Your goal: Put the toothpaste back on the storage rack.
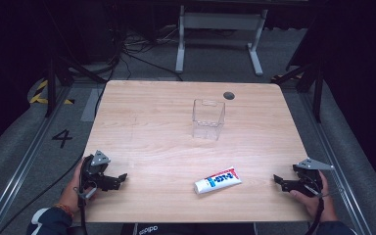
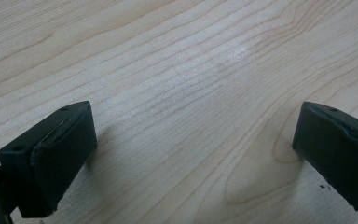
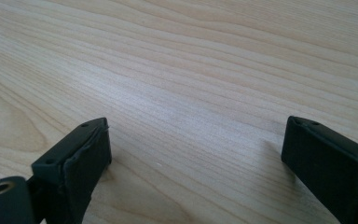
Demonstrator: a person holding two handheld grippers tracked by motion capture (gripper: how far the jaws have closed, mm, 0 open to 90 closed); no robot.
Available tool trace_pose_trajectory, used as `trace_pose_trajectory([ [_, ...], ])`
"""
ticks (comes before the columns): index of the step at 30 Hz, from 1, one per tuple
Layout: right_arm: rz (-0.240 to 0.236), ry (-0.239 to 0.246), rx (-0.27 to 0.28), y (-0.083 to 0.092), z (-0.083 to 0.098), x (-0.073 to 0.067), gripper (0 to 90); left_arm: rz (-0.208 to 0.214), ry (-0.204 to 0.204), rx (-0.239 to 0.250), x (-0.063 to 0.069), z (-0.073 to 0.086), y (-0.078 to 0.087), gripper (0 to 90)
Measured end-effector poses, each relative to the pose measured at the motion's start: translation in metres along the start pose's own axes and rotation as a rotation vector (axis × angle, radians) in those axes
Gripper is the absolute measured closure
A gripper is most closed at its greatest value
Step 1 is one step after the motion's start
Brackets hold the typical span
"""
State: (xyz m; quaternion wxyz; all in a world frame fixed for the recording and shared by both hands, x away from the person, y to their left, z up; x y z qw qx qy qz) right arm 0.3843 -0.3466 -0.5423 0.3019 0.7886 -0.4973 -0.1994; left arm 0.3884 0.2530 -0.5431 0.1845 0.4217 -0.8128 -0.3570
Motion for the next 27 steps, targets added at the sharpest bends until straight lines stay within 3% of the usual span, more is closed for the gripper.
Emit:
trace_pose_trajectory([
  [10, -0.001, 0.001, -0.001, 0.000, 0.000, 0.000, 8.2, 0.015, -0.011, -0.003, -0.001, -0.002, -0.002, 0.3],
  [13, -0.001, 0.000, -0.001, 0.000, 0.000, 0.000, 8.1, 0.029, -0.025, -0.042, 0.000, -0.003, -0.001, 0.5],
  [14, 0.000, 0.001, -0.001, 0.000, 0.000, 0.000, 8.1, 0.039, -0.041, -0.070, 0.002, -0.004, -0.001, 0.5],
  [15, 0.000, 0.001, -0.001, 0.000, 0.000, 0.000, 8.1, 0.046, -0.044, -0.069, 0.004, -0.006, -0.003, 0.8],
  [16, 0.000, 0.001, -0.001, 0.000, 0.000, 0.000, 8.1, 0.045, -0.073, -0.074, 0.004, -0.009, -0.005, 0.8],
  [18, 0.000, 0.001, -0.001, 0.000, 0.000, 0.000, 8.1, 0.064, -0.068, -0.100, 0.013, -0.013, -0.007, 1.5],
  [19, 0.000, 0.001, -0.001, 0.000, 0.000, 0.000, 8.1, 0.060, -0.086, -0.106, 0.014, -0.017, -0.008, 3.7],
  [22, 0.000, 0.001, -0.001, 0.000, 0.000, 0.000, 8.1, 0.085, -0.117, -0.123, 0.023, -0.023, -0.007, 21.3],
  [24, 0.000, 0.001, -0.001, 0.000, 0.000, 0.000, 8.1, 0.090, -0.135, -0.143, 0.027, -0.025, -0.007, 17.4],
  [27, -0.001, 0.001, -0.001, 0.000, 0.000, 0.000, 8.1, 0.102, -0.161, -0.160, 0.031, -0.026, -0.006, 19.4],
])
Point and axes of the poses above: each handheld gripper's, and its own axes: y roughly backward along the jaws, z roughly out of its underside, x roughly to its right, the point moved 8 cm from there along -y, roughly forward along the jaws, and after that the axes turned 1 degree about x, right-handed, at the moved point
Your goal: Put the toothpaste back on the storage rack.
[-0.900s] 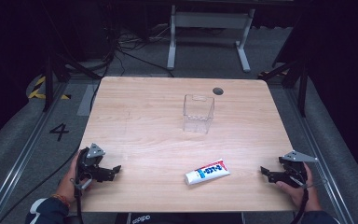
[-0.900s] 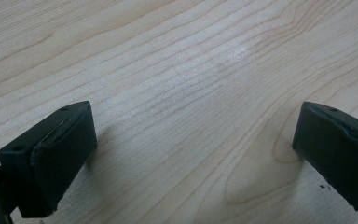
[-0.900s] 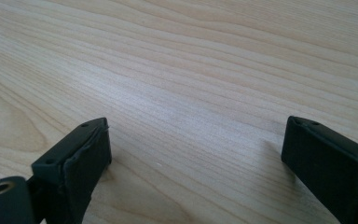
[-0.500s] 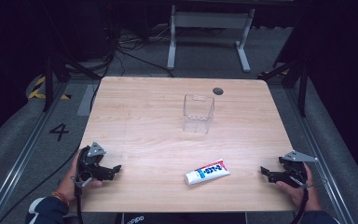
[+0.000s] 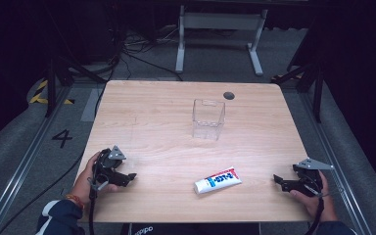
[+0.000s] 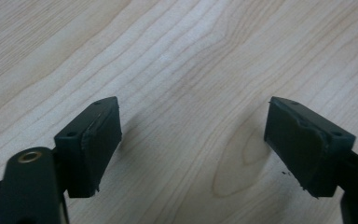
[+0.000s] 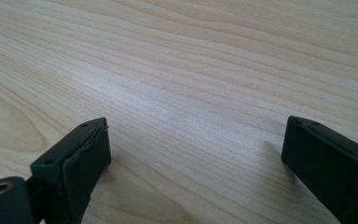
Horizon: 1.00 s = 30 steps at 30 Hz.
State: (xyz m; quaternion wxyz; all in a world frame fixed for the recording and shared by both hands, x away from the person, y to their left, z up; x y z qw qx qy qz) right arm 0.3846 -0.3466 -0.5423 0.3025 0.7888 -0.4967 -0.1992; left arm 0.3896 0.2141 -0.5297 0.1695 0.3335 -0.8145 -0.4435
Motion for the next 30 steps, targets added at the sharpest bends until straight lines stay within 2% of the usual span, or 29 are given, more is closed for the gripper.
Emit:
trace_pose_trajectory([
  [2, 0.000, 0.000, 0.000, 0.000, 0.000, 0.000, 8.1, 0.010, -0.008, 0.000, 0.002, -0.002, 0.001, 19.2],
  [3, 0.000, 0.000, 0.000, 0.000, 0.000, 0.000, 8.1, 0.022, -0.019, -0.016, 0.003, -0.002, 0.003, 19.2],
  [4, 0.000, 0.000, 0.000, 0.000, 0.000, 0.000, 8.1, 0.017, -0.013, 0.002, 0.005, -0.004, 0.002, 19.1],
  [6, 0.000, 0.000, 0.000, 0.000, 0.000, 0.000, 8.1, 0.024, -0.034, -0.008, 0.007, -0.007, 0.003, 19.1],
  [8, 0.000, 0.000, 0.000, 0.000, 0.000, 0.000, 8.1, 0.016, -0.040, -0.015, 0.009, -0.009, 0.004, 19.1],
  [9, 0.000, 0.000, 0.000, 0.000, 0.000, 0.000, 8.1, 0.026, -0.042, -0.019, 0.011, -0.011, 0.005, 19.1],
  [10, 0.000, 0.000, 0.000, 0.000, 0.000, 0.000, 8.1, 0.016, -0.049, -0.014, 0.011, -0.013, 0.005, 19.1],
  [12, 0.000, 0.000, 0.000, 0.000, 0.000, 0.000, 8.1, 0.041, -0.046, -0.020, 0.015, -0.016, 0.006, 19.1],
  [13, 0.000, 0.000, 0.000, 0.000, 0.000, 0.000, 8.1, 0.031, -0.059, -0.002, 0.016, -0.019, 0.006, 19.1],
  [16, 0.000, 0.000, 0.000, 0.000, 0.000, 0.000, 8.1, 0.038, -0.067, -0.003, 0.020, -0.023, 0.007, 19.1],
  [17, 0.000, 0.000, 0.000, 0.000, 0.000, 0.000, 8.1, 0.052, -0.074, -0.018, 0.023, -0.025, 0.008, 19.1],
  [19, 0.000, 0.000, 0.000, 0.000, 0.000, 0.000, 8.1, 0.048, -0.083, -0.017, 0.026, -0.029, 0.006, 19.1],
  [23, 0.000, 0.000, 0.000, 0.000, 0.000, 0.000, 8.1, 0.072, -0.127, -0.054, 0.036, -0.037, 0.007, 19.1],
  [27, 0.000, 0.000, 0.000, 0.000, 0.000, 0.000, 8.1, 0.086, -0.150, -0.052, 0.044, -0.048, 0.006, 19.1],
  [30, 0.000, 0.000, 0.000, 0.000, 0.000, 0.000, 8.1, 0.099, -0.176, -0.073, 0.049, -0.057, 0.006, 19.1],
])
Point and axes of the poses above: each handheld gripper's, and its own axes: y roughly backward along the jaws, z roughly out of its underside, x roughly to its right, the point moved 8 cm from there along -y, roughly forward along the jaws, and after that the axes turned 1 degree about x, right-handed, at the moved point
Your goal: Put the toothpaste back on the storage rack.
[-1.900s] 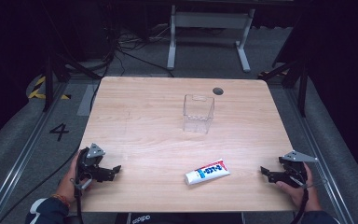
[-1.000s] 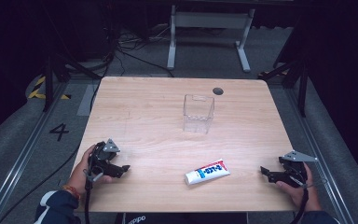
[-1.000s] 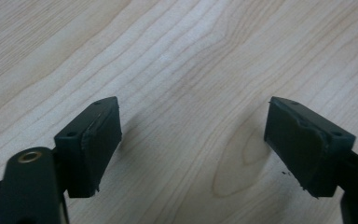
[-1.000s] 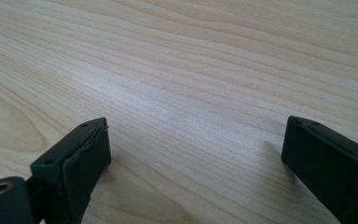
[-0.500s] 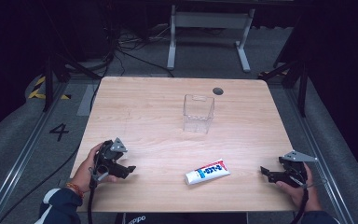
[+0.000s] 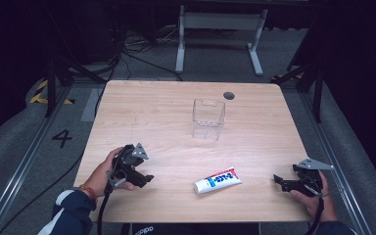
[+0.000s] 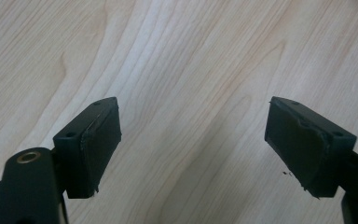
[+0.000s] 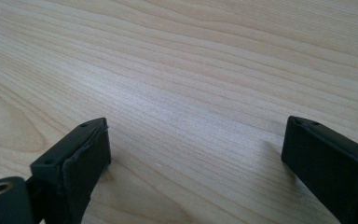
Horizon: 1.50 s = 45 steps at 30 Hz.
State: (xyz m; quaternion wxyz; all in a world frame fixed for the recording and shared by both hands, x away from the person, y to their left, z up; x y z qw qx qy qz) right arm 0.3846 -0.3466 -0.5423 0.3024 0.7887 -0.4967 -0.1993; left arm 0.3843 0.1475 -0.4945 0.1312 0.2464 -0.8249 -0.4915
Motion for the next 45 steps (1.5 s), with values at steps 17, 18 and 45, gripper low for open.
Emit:
trace_pose_trajectory([
  [17, 0.000, 0.000, 0.000, 0.000, 0.000, 0.000, 8.1, 0.058, -0.107, -0.041, 0.022, -0.044, -0.010, 19.0],
  [18, 0.000, 0.000, 0.000, 0.000, 0.000, 0.000, 8.1, 0.060, -0.119, -0.044, 0.024, -0.047, -0.011, 19.0],
  [45, 0.000, 0.000, 0.000, 0.000, 0.000, 0.000, 8.1, 0.169, -0.242, -0.082, 0.071, -0.104, -0.042, 18.9],
])
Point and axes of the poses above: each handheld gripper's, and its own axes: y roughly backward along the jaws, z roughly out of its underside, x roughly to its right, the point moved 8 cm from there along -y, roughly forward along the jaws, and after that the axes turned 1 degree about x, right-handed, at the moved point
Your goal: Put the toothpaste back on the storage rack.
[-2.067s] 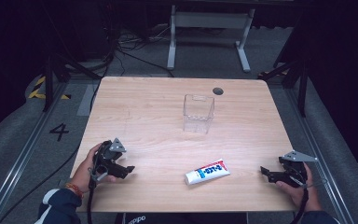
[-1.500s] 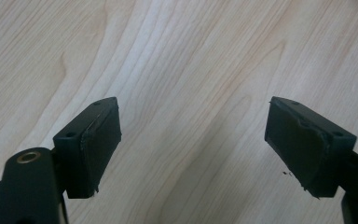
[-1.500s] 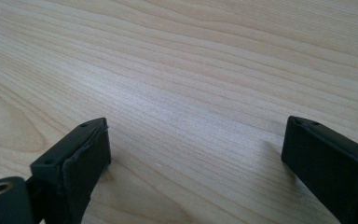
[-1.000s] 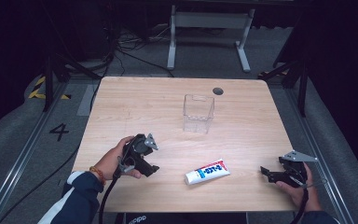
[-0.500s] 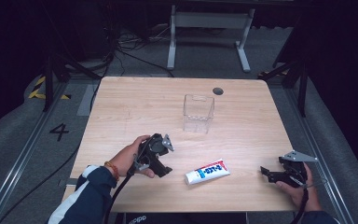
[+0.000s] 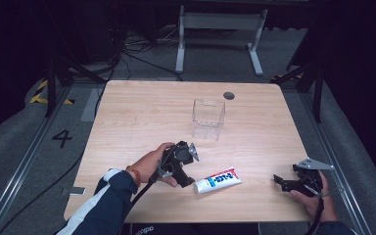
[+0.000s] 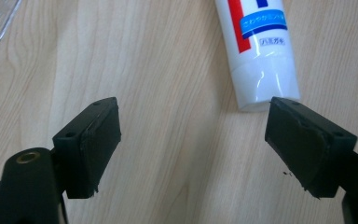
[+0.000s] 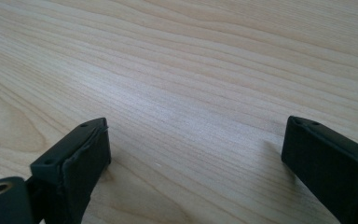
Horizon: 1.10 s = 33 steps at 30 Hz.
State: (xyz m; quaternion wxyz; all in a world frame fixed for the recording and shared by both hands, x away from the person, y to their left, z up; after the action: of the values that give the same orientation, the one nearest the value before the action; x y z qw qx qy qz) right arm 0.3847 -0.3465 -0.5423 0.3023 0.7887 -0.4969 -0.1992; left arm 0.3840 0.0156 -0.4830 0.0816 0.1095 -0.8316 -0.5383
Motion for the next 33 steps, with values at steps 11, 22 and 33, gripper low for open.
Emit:
trace_pose_trajectory([
  [11, 0.000, 0.000, 0.000, 0.000, 0.000, 0.000, 8.1, 0.044, -0.058, -0.020, 0.016, -0.023, -0.017, 19.3],
  [22, 0.000, 0.001, 0.000, 0.000, 0.000, 0.000, 8.1, 0.079, -0.091, -0.064, 0.026, -0.043, -0.043, 20.2],
  [33, 0.000, 0.000, 0.000, 0.000, 0.000, 0.000, 8.1, 0.099, -0.088, -0.086, 0.027, -0.059, -0.068, 23.4],
])
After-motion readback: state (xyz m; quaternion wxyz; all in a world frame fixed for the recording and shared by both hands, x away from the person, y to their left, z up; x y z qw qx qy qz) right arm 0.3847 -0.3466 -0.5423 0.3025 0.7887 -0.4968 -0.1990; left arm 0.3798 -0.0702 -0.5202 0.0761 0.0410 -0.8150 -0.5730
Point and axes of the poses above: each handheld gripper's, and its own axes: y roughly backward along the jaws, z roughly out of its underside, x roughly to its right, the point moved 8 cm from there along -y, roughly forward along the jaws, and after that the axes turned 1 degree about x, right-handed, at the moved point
